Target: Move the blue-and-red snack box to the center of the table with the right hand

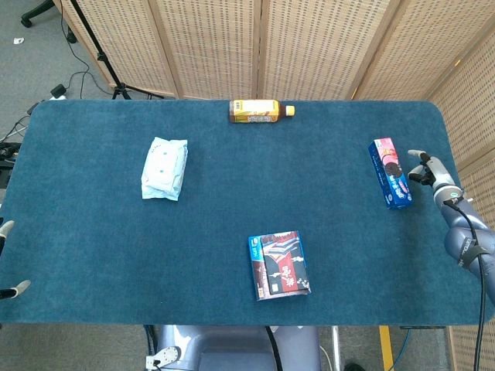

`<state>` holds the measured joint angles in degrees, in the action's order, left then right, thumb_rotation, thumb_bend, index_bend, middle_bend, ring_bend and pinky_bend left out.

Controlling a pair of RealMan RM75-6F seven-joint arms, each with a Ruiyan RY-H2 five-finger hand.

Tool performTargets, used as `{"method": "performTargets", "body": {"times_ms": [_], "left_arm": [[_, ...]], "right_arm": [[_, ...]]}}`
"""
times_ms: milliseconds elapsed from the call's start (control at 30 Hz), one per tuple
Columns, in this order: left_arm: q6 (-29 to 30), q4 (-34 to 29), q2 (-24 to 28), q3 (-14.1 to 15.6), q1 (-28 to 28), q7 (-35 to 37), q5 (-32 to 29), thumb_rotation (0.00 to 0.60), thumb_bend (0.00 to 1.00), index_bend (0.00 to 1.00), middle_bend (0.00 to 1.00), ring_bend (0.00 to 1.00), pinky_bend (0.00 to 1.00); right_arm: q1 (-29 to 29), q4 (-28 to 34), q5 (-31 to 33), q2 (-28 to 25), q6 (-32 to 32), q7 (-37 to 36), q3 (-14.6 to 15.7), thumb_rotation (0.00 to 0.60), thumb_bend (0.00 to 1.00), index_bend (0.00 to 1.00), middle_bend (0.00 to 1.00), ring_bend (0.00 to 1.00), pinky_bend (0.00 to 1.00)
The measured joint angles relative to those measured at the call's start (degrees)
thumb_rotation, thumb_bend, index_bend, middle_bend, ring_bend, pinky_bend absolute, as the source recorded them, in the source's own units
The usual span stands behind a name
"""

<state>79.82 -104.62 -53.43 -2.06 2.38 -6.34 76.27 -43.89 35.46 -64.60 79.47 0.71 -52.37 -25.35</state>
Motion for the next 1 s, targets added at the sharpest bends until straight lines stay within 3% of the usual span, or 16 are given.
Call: {"method": "performTargets", "body": {"times_ms": [267, 467, 700, 1000], "left_arm": [[-0.5, -0.1, -0.2, 0.1, 0.4, -0.5, -0.4, 0.600, 0.00, 0.00, 0.00, 0.00, 0.00], [-0.8, -0.1, -0.2, 0.2, 0.7, -0.7, -0.5, 0.600, 0.00, 0.00, 0.00, 0.00, 0.00], [-0.8, -0.1, -0.1, 0.3, 0.7, -0.4, -0.6, 0.600, 0.00, 0.00, 0.00, 0.00, 0.00], [-0.8, 0.1, 0.1, 0.4, 0.7, 0.5, -0.4, 0.600, 0.00, 0.00, 0.00, 0.00, 0.00]], "right_arm": [[0.2, -3.0, 3.9, 2.1, -5.3, 5.9, -4.4, 0.600, 1.00, 0.14, 0.04, 0.00, 0.06], [0.2, -4.9, 7.4, 3.4, -9.1, 11.1, -8.8, 0.600, 1.00, 0.14, 0.06, 0.00, 0.18], [0.2, -4.1, 11.1, 3.6, -13.2, 17.3, -13.5, 0.600, 1.00, 0.14, 0.09, 0.03, 0.28], [0.0, -0.9, 15.4, 4.3, -16.0, 23.1, -17.1, 0.600, 1.00, 0.14, 0.10, 0.05, 0.28]]}}
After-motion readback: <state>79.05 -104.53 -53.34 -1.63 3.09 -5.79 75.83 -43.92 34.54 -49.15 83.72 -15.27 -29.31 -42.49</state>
